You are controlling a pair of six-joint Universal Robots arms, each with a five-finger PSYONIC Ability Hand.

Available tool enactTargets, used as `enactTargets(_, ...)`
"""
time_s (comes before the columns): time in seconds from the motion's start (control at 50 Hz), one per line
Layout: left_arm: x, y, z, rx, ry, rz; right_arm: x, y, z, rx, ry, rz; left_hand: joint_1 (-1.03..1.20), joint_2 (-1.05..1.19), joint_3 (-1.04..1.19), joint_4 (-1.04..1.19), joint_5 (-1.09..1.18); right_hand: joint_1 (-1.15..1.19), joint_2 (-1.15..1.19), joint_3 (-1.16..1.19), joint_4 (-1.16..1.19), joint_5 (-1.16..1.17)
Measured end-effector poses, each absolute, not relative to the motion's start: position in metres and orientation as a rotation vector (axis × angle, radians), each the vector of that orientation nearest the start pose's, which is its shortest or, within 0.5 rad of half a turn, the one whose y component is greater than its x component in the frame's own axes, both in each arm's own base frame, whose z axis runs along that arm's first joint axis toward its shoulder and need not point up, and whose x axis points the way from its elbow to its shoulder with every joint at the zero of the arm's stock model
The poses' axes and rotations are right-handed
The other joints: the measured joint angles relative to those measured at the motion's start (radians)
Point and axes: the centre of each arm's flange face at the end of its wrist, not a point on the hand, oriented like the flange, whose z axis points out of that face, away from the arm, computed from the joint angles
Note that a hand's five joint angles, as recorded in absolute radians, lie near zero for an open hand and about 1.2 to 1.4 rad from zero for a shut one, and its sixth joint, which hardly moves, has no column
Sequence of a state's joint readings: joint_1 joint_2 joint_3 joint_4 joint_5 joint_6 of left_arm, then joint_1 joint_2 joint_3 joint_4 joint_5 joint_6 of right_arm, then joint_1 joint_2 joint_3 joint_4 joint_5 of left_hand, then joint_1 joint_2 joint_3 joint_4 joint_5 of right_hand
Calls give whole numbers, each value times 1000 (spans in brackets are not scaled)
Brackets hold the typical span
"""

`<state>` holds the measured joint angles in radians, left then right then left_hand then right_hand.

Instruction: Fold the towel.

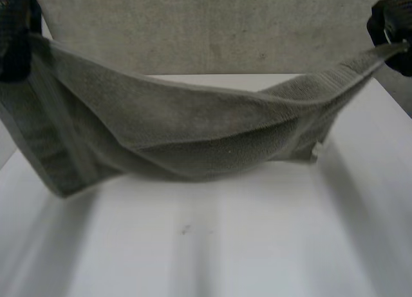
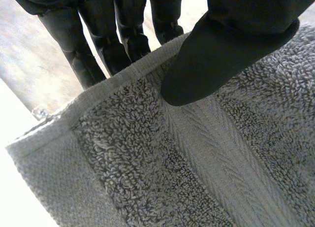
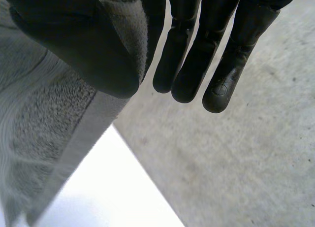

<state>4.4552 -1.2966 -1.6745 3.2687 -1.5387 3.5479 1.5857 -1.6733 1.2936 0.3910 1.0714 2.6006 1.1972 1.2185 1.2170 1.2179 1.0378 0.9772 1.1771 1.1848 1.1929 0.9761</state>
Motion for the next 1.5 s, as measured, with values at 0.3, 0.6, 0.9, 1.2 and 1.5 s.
enactTargets(0.3, -202, -245, 253, 928, 2186, -1863, 185, -264, 265, -1630, 2338, -1542, 0, 0, 0, 0, 0, 0, 0, 0, 0, 1)
enactTargets(0.6, -234, -344, 257, 972, 1984, -1940, 224, -364, 275, -1389, 2290, -2070, 0, 0, 0, 0, 0, 0, 4, 0, 3, 2)
enactTargets(0.9, -250, -369, 458, 376, 1189, -2773, 221, -377, 432, -616, 1451, -2913, 3, 0, 0, 0, 0, 0, 4, 0, 3, 5)
enactTargets(1.2, -245, -362, 305, 585, 1742, -2533, 219, -383, 310, -957, 1751, -2478, 3, 0, 0, 0, 1, 0, 4, 0, 3, 6)
enactTargets(1.5, -231, -329, 147, 801, 2164, -2126, 211, -345, 172, -1257, 2148, -1886, 3, 0, 0, 0, 1, 0, 4, 0, 4, 6)
